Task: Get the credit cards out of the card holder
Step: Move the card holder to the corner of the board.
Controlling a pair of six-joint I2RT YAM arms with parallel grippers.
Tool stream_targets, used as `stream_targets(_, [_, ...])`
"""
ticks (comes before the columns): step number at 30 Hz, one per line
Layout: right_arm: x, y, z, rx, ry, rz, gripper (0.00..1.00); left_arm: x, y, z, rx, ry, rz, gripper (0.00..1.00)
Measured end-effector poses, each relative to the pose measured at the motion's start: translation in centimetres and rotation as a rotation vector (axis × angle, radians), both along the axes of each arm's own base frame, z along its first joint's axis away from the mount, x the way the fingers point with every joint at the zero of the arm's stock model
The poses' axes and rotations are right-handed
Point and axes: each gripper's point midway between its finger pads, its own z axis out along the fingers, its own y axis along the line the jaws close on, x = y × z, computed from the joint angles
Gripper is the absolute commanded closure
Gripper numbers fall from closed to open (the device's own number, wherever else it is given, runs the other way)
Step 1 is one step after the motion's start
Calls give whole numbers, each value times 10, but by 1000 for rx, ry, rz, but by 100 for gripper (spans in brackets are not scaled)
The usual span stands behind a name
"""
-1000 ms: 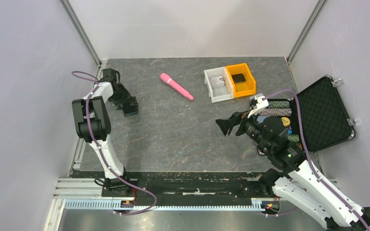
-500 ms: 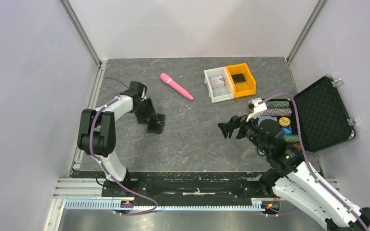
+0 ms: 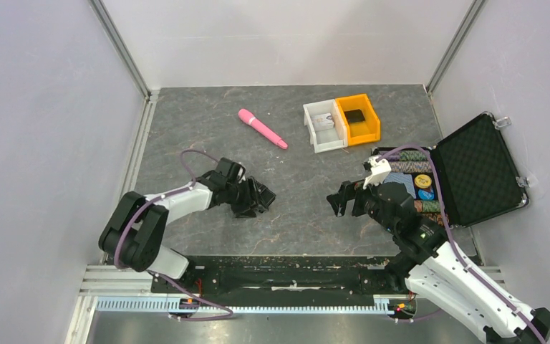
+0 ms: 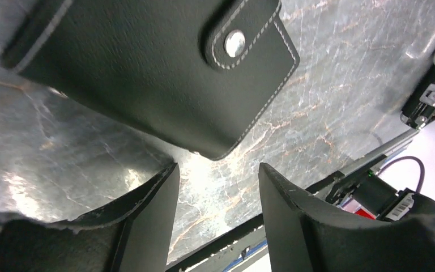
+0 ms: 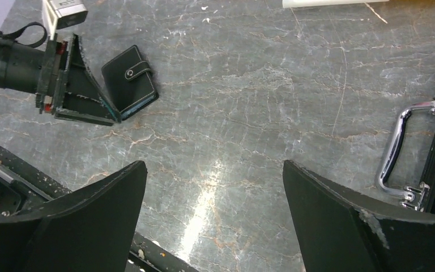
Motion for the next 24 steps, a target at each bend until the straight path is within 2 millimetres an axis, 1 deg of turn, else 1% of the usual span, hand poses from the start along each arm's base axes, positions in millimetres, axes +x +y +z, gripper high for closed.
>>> stream_targets(2, [0, -1, -4, -10, 12, -3, 15, -9, -6, 1, -26, 0, -5, 38])
stream_targets(4, [1, 0, -9, -21, 28, -3, 21, -11, -5, 3, -27, -6, 7, 38])
stream_targets(8, [4, 5, -23, -50, 73, 9, 36, 0, 7, 15, 34, -64, 59, 37])
stream_targets(10, [7, 13, -30, -56, 99, 27, 41, 12, 18, 25, 82, -111, 107, 36])
stream_targets(13, [12, 29, -42, -48, 141, 71, 45, 29, 38, 40, 118, -178, 194, 36])
stream_targets(16, [17, 47, -53, -34, 184, 120, 46, 45, 67, 49, 125, -202, 303, 38])
stream_targets(18, [25, 63, -60, -33, 214, 153, 48, 56, 90, 49, 116, -193, 385, 38])
stream_targets(20, [34, 81, -64, -40, 233, 185, 51, 58, 106, 43, 109, -166, 437, 39])
stream_targets(22, [44, 100, -65, -45, 240, 216, 52, 57, 109, 35, 96, -131, 444, 41])
stream_targets(24, [54, 119, -64, -42, 238, 245, 52, 55, 102, 27, 70, -91, 420, 42])
